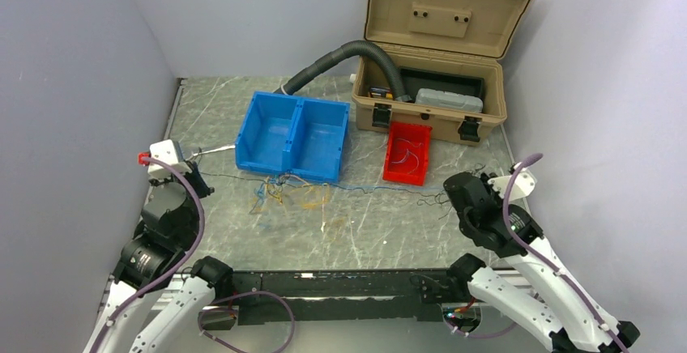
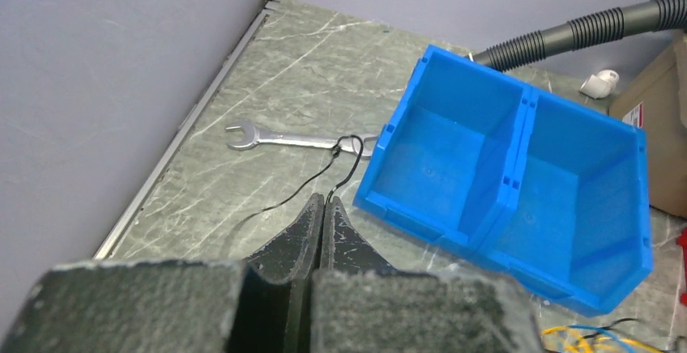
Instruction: Untangle the cables
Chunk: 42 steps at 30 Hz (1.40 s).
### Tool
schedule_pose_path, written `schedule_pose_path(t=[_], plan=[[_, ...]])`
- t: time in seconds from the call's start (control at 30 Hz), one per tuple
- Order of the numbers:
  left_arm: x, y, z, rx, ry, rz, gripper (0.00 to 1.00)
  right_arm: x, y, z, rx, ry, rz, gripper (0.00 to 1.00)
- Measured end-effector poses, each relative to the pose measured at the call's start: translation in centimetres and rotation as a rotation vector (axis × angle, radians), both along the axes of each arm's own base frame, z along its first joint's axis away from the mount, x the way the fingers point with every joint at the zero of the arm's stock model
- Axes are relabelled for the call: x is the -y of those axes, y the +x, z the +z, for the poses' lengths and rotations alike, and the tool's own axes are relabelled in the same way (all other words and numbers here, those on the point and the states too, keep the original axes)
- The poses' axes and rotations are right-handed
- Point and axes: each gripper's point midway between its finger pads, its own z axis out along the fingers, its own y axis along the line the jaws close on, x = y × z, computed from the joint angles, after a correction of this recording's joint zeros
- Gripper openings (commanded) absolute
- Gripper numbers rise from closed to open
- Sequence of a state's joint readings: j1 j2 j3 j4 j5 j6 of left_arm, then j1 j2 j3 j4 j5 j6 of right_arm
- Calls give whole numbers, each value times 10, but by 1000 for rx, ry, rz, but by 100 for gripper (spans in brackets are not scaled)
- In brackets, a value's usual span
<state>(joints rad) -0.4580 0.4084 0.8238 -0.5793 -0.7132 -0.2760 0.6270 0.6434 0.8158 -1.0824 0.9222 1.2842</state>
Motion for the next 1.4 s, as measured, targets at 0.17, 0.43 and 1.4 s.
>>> schedule_pose_path(t=[0.17,0.43,1.4], plan=[[-1,0,0,1,1,8,0,13,-4,29,59,-31,-21,0],[47,8,6,55,24,-281,0,-9,1,32,65,-73,202,1],[125,7,1,35,83,-727,0,-121,14,-9,-36,40,766,84]])
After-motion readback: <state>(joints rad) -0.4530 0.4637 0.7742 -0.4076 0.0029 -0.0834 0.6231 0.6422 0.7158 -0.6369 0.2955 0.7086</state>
